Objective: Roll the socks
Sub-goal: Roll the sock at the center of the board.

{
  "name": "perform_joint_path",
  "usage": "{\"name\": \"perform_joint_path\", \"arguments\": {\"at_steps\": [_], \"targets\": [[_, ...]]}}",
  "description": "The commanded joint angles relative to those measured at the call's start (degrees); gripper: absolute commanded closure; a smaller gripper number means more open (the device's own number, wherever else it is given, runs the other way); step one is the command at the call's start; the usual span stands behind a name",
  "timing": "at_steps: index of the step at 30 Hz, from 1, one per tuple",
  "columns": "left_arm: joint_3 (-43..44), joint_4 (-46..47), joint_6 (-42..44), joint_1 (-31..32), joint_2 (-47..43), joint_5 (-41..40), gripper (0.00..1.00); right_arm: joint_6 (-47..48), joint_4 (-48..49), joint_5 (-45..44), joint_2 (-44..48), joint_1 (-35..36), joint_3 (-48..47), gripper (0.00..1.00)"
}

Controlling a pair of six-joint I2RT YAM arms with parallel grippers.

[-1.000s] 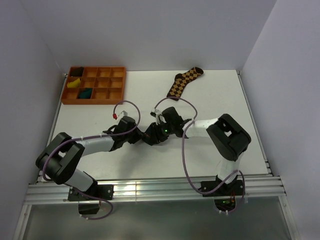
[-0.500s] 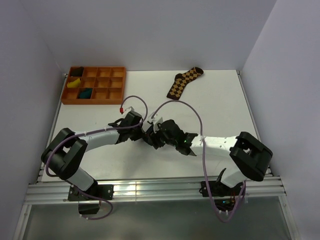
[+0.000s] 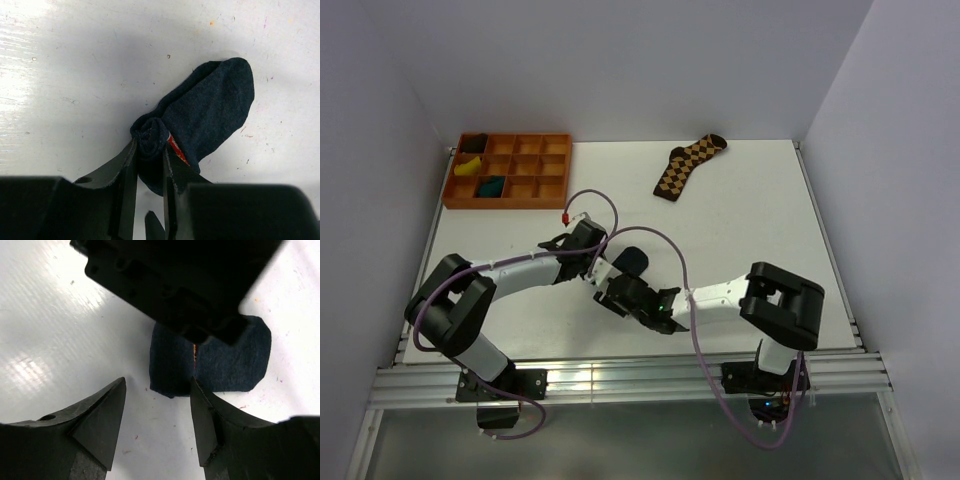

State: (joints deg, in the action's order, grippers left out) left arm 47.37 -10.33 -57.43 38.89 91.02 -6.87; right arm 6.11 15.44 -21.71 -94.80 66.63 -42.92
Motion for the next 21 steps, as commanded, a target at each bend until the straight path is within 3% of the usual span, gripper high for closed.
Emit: {"name": "perform_joint_path", "arguments": {"at_steps": [1,11,14,16,17,20,21], "targets": [[1.4,-2.8,2.2,0.3,1.3,0.6,1.00,3.0,3.1,-8.4,-2.7,1.7,-3.1,0.39],[1.5,-2.2,2.6,0.4,2.1,2.0,1.00,4.2,2.7,-15.0,-9.4,3.3,-5.7,0.40],[1.6,-2.2,2.7,0.3,2.0,2.0,1.00,3.6,1.9,-15.3,-10.7,3.4,-6.0,0.47],[1.6,-2.2,2.8,0.4,1.9,2.0,1.00,3.2,1.2,-14.7,-11.1,3.3,-6.0,0.61],[1.6,-2.2,2.7,0.4,1.7,1.9,1.00,2.5,1.0,-14.1,-10.9,3.3,-5.9,0.80],[1.2,-1.9,2.3,0.3,1.1,1.5,0.93,0.9,0.0,-10.9,-9.6,3.1,-5.2,0.99],[1.1,-1.8,2.1,0.3,0.9,1.3,0.91,0.5,-0.8,-8.6,-9.2,2.9,-5.1,1.00]]}}
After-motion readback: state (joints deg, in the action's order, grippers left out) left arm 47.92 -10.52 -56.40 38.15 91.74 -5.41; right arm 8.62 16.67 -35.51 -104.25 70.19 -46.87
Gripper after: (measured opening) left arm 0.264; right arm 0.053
